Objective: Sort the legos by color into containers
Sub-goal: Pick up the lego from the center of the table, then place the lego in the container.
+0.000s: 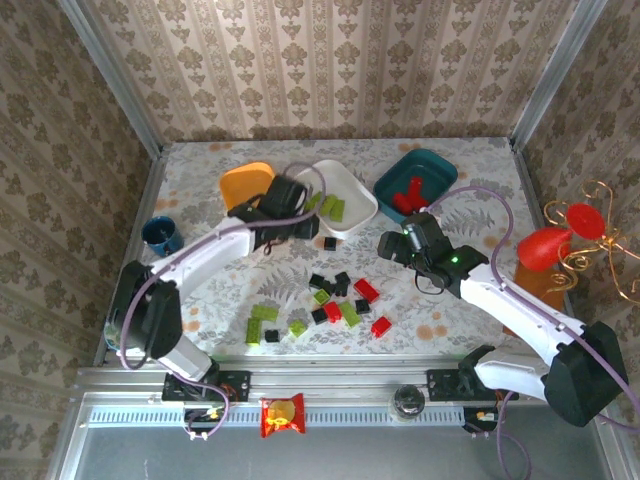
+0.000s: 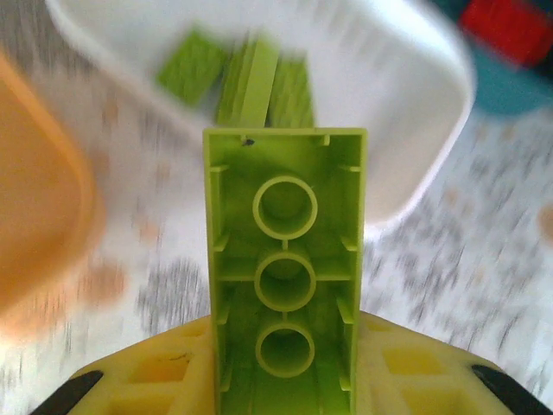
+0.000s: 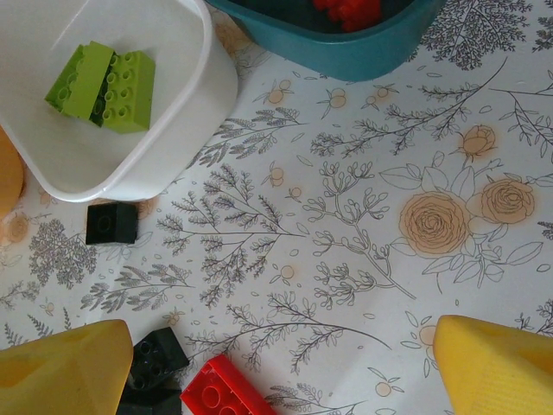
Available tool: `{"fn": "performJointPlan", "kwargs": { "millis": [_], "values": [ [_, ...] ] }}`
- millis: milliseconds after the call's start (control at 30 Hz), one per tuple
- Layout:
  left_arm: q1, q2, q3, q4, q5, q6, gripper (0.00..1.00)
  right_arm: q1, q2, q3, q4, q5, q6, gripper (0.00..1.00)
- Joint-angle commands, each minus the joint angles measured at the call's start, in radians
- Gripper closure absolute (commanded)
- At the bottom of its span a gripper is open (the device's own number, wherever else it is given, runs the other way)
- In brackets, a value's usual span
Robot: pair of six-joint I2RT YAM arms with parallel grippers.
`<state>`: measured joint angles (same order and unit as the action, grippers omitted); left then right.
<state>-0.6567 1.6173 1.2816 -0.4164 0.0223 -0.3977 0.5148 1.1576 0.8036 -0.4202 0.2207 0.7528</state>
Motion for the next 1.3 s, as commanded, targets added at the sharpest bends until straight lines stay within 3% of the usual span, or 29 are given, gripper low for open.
{"fn": "performJointPlan", "kwargs": {
  "millis": [0, 167, 333, 633, 867, 1100, 1200, 1267],
  "values": [
    [0.008, 0.156, 0.144, -0.028, 0.039, 0.067, 0.67, -0.006, -0.018, -0.018, 0.002, 0.006, 0.022, 0.09],
    [0.026, 0.372, 0.373, -0.087, 0.058, 0.082, 0.68, -0.007, -0.027, -0.024, -0.011, 0.004, 0.02, 0.08],
    [0.035, 0.482, 0.524, -0.14, 0.06, 0.086, 0.62, -0.007, -0.032, -0.017, -0.023, -0.041, -0.014, 0.09],
    [0.055, 0.448, 0.58, -0.14, 0.123, 0.051, 0.35, 0.019, 0.036, -0.003, -0.062, -0.228, -0.099, 0.09],
    [0.033, 0.176, 0.326, -0.027, 0.187, 0.017, 0.21, 0.152, 0.06, -0.023, -0.236, -0.226, -0.129, 0.07],
    [0.02, -0.114, -0.022, 0.023, 0.161, -0.01, 0.11, 0.291, 0.117, -0.062, -0.326, -0.237, -0.11, 0.08],
    [0.02, -0.204, -0.132, 0.023, 0.153, -0.031, 0.0, 0.335, 0.174, -0.045, -0.351, -0.223, -0.129, 0.09],
    [0.02, -0.25, -0.186, 0.018, 0.144, -0.04, 0.0, 0.349, 0.206, -0.034, -0.35, -0.221, -0.143, 0.1]
  ]
}}
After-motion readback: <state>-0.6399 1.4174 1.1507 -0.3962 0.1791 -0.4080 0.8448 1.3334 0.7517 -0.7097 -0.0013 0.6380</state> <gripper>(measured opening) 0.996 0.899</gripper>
